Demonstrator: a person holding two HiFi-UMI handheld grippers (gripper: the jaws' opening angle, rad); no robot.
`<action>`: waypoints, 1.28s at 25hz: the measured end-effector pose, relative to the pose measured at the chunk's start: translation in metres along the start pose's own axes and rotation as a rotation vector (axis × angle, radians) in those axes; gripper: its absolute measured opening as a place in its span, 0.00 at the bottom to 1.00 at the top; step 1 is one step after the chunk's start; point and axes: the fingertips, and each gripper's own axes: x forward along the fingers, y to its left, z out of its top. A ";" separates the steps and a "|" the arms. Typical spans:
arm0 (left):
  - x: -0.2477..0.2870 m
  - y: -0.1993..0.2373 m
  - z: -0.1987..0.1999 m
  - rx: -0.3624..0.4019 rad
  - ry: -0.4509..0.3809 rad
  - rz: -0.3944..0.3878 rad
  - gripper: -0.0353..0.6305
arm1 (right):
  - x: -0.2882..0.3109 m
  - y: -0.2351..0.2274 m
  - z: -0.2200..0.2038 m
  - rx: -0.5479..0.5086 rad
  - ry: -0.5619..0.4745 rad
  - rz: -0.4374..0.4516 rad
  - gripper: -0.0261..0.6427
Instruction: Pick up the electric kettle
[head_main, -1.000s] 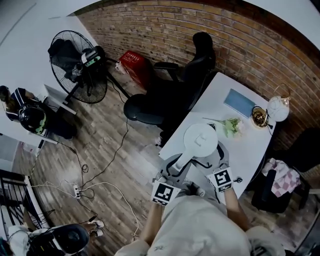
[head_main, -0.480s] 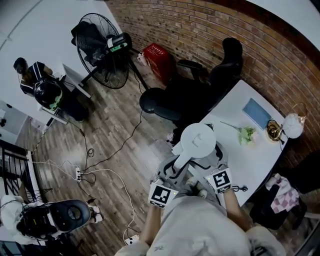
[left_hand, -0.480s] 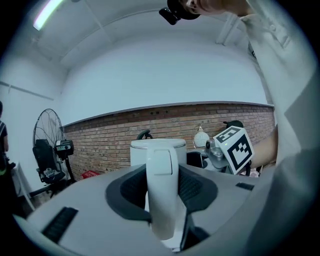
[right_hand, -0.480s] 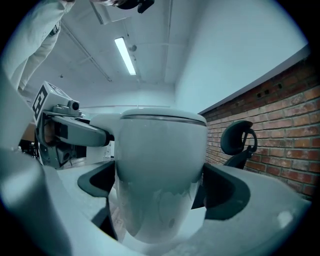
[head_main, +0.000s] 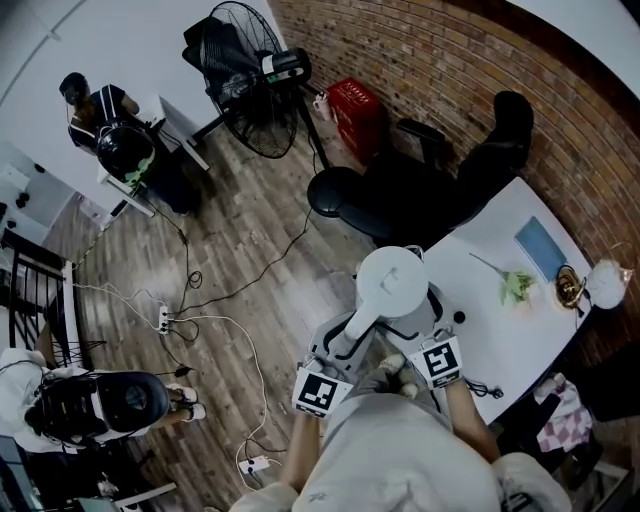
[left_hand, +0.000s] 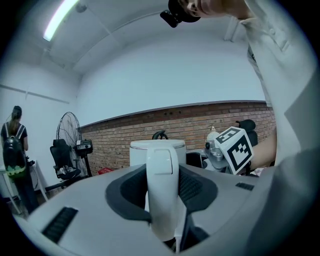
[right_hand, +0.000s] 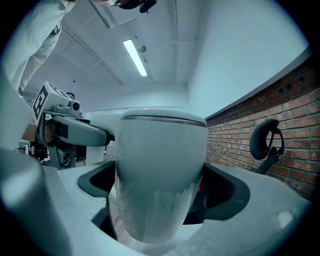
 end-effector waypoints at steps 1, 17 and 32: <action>-0.003 0.003 0.000 -0.002 0.000 0.009 0.27 | 0.003 0.003 0.001 -0.007 -0.002 0.010 0.86; -0.023 0.025 -0.002 -0.014 -0.010 0.061 0.27 | 0.027 0.025 0.010 -0.036 -0.014 0.064 0.85; -0.020 0.031 0.014 0.131 -0.049 -0.015 0.27 | 0.033 0.023 0.018 -0.066 -0.048 0.054 0.85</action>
